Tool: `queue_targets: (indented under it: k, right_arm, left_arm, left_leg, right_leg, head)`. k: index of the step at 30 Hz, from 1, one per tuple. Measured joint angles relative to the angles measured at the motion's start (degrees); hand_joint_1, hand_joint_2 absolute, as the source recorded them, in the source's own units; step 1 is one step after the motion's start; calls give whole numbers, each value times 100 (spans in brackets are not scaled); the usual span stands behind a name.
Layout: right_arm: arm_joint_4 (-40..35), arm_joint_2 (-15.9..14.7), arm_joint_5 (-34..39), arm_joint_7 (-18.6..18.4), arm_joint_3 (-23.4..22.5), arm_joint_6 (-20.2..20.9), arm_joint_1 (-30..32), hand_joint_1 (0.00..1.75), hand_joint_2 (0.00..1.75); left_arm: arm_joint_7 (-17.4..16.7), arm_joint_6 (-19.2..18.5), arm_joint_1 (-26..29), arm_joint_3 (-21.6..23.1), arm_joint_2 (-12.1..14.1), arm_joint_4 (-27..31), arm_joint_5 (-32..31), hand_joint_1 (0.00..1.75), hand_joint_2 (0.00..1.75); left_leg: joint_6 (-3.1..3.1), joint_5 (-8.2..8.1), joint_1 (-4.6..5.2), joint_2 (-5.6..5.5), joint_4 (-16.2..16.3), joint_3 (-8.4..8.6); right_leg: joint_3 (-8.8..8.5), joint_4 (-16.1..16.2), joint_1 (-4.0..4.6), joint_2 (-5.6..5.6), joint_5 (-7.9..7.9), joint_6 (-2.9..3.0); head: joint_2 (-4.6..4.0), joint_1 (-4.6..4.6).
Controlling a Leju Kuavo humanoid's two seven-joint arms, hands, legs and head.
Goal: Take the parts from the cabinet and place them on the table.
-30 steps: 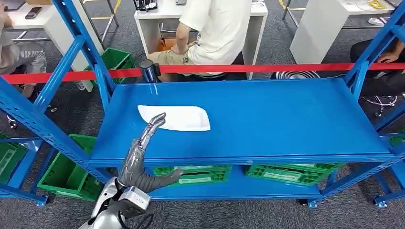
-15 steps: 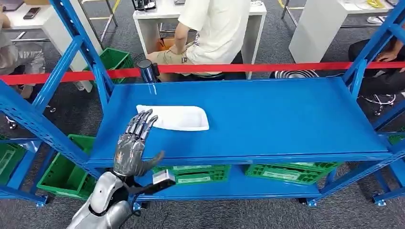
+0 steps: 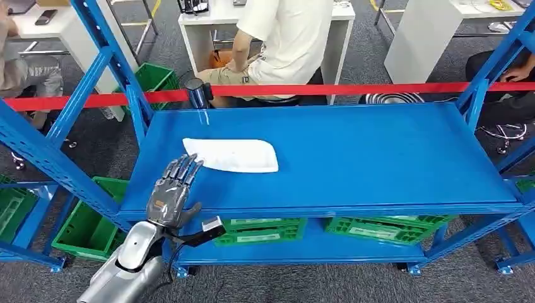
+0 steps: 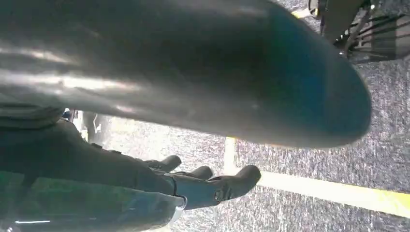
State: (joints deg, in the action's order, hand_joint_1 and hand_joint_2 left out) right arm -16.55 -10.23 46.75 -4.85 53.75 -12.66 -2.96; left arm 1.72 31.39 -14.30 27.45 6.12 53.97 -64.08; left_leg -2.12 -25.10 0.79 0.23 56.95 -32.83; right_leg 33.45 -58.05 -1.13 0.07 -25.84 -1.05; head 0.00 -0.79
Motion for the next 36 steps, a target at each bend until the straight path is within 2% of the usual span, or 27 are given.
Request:
queue_targets:
  k: [1, 2, 3, 5, 6, 7, 8, 9, 10, 11, 12, 13, 15, 16, 17, 18, 23, 26, 27, 28, 29, 30, 31, 32, 34, 35, 36]
  right_arm:
    - [0, 16, -27, 0, 7, 0, -2, 0, 0]
    - [0, 11, -53, 0, 13, 4, -9, 0, 0]
    - [0, 7, -81, -2, 17, 13, -21, 0, 0]
    - [0, 7, -120, -13, 31, 46, -44, 0, 0]
    - [0, 5, -134, -20, 35, 63, -49, 0, 0]
    - [0, 5, -158, -33, 37, 74, -51, 0, 0]
    - [0, 5, -177, -37, 39, 87, -56, 0, 0]
    - [0, 5, -197, -39, 42, 96, -69, 0, 0]
    - [0, 7, -225, -42, 44, 105, -88, 0, 0]
    - [0, 21, -247, -44, 46, 111, -103, 0, 0]
    - [-7, 99, -271, -44, 55, 138, -128, 0, 0]
    - [0, 50, -289, -44, 57, 140, -140, 0, 0]
    - [0, 81, -304, -44, 68, 168, -147, 0, 0]
    - [0, 85, -315, -44, 68, 179, -155, 0, 0]
    - [0, 83, -330, -39, 70, 184, -151, 0, 0]
    - [2, 77, -333, -35, 70, 184, -150, 0, 0]
    - [2, 77, -333, -35, 70, 184, -150, 0, 0]
    - [0, 74, -337, -35, 70, 184, -152, 0, 0]
    - [0, 66, -341, -31, 72, 184, -155, 0, 0]
    - [2, 46, -357, -13, 70, 181, -160, 0, 0]
    - [2, 28, -359, -9, 70, 181, -155, 0, 0]
    - [2, 11, -374, -9, 72, 179, -146, 0, 0]
    - [2, -35, -407, -9, 72, 179, -149, 0, 0]
    - [0, -33, -459, -22, 72, 190, -160, 0, 0]
    - [2, -33, -496, -30, 72, 199, -157, 0, 0]
    - [2, -15, -511, -31, 70, 201, -158, 0, 0]
    - [2, -17, -527, -31, 70, 201, -158, 0, 0]
  left_arm:
    - [66, 2, -24, -15, 4, -44, 4, 0, 175]
    - [164, 2, -52, -22, 4, -92, 17, 0, 175]
    - [259, 0, -102, -24, 9, -138, 48, 0, 175]
    - [388, -4, -156, -24, 9, -256, 63, 0, 175]
    - [433, -15, -166, -24, 9, -302, 68, 0, 175]
    - [473, -15, -182, -20, 9, -353, 63, 0, 175]
    - [508, -15, -213, -13, 9, -394, 46, 0, 175]
    - [549, -15, -276, -7, 9, -436, 24, 0, 175]
    - [603, -13, -358, 4, 9, -479, -4, 0, 175]
    - [653, -13, -451, 13, 9, -514, -4, 0, 175]
    - [711, -13, -529, 26, 11, -547, -2, 0, 175]
    - [772, -13, -597, 48, 0, -578, 0, 0, 175]
    - [864, -28, -691, 98, 0, -641, 24, 0, 175]
    - [929, -54, -747, 131, 0, -652, 66, 0, 175]
    - [982, -66, -784, 177, -24, -665, 83, 0, 175]
    - [1010, -72, -813, 194, -28, -673, 113, 0, 175]
    - [1010, -72, -813, 194, -28, -673, 113, 0, 175]
    - [1021, -74, -835, 201, -39, -676, 123, 0, 175]
    - [1073, -94, -875, 236, -59, -689, 163, 0, 175]
    - [1141, -140, -904, 297, -105, -715, 247, 0, 175]
    - [1170, -153, -901, 330, -118, -726, 264, 0, 175]
    - [1229, -210, -897, 389, -138, -748, 365, 0, 175]
    - [1375, -350, -899, 437, -179, -750, 728, 0, 175]
    - [1546, -660, -903, 483, -201, -581, 1256, 0, 175]
    - [1613, -943, -881, 518, -203, -347, 1732, 0, 175]
    - [1637, -1083, -862, 537, -203, -205, 1955, 0, 175]
    - [1649, -1192, -854, 568, -201, -48, 2160, 0, 175]
  left_leg:
    - [28, -28, -27, -4, 46, -22]
    - [76, -125, -31, -15, 166, -61]
    - [125, -350, -52, -15, 509, -214]
    - [181, -784, -93, -14, 1461, -675]
    - [188, -884, -104, -14, 1832, -863]
    - [180, -840, -105, -14, 1908, -919]
    - [152, -679, -103, -16, 1719, -850]
    - [96, -403, -94, -23, 1247, -635]
    - [9, -125, -76, -28, 669, -349]
    - [-114, 51, -26, -38, 181, -98]
    - [-149, -28, -6, 17, 77, -47]
    - [-166, -9, 40, 33, 35, -49]
    - [-192, 4, 74, 22, 10, -44]
    - [-260, 67, 71, 19, -139, 34]
    - [-224, 180, 3, 36, -297, 133]
    - [-246, 184, 8, 31, -333, 147]
    - [-246, 184, 8, 31, -333, 147]
    - [-269, 195, 2, 28, -353, 155]
    - [-288, 215, 3, 29, -353, 148]
    - [-277, 220, 5, 28, -352, 137]
    - [-275, 217, 11, 28, -351, 131]
    - [-266, 212, 12, 28, -337, 117]
    - [-153, 132, -22, 27, -196, 86]
    - [-11, -11, 19, 32, 68, -48]
    - [-1, -20, -4, 35, 76, -65]
    - [47, -72, -27, 22, 145, -82]
    - [97, -231, -39, 4, 348, -164]
  right_leg:
    - [-11, 9, -83, 3, 19, 35]
    - [-15, 10, -70, 9, 17, 47]
    - [-15, 10, -68, 8, 22, 73]
    - [-4, 10, -55, 8, 18, 80]
    - [0, 9, -46, 9, 17, 81]
    - [-3, 9, -38, 11, 17, 80]
    - [-7, 9, -25, 15, 17, 80]
    - [-14, 9, -6, 22, 17, 80]
    - [-26, 14, 20, 28, 17, 80]
    - [-30, 23, -15, 29, 19, 82]
    - [-23, 23, 52, 27, 21, 71]
    - [-14, 31, -5, 15, 26, 62]
    - [-23, 72, -29, 2, 52, 18]
    - [-70, 143, 20, -2, 83, -31]
    - [-23, 66, 12, -10, 54, -15]
    - [10, -6, 22, -8, 0, -1]
    - [10, -6, 22, -8, 0, -1]
    - [53, -86, 21, -5, -50, 16]
    - [153, -299, 17, -4, -153, 44]
    - [447, -896, 4, -5, -387, 69]
    - [634, -1256, -5, -5, -513, 68]
    - [864, -1655, -14, -5, -595, 5]
    - [282, -461, -89, -15, -75, -261]
    - [96, -67, -70, -11, 25, -87]
    - [104, -74, -79, -8, 34, -32]
    - [98, -65, -107, -1, 47, -1]
    - [94, -65, -113, -1, 39, 15]
  head:
    - [0, -7]
    - [0, -11]
    - [0, -28]
    - [0, -26]
    - [0, -26]
    - [0, -28]
    - [0, -26]
    - [0, -28]
    - [0, -28]
    - [0, -26]
    - [0, 18]
    - [0, 2]
    - [0, -4]
    - [0, -11]
    - [0, 2]
    - [0, 11]
    - [0, 11]
    - [0, 11]
    - [0, 9]
    - [0, 33]
    - [0, 28]
    - [0, 33]
    - [0, 31]
    - [0, 1]
    - [0, -4]
    - [0, -2]
    - [0, -24]
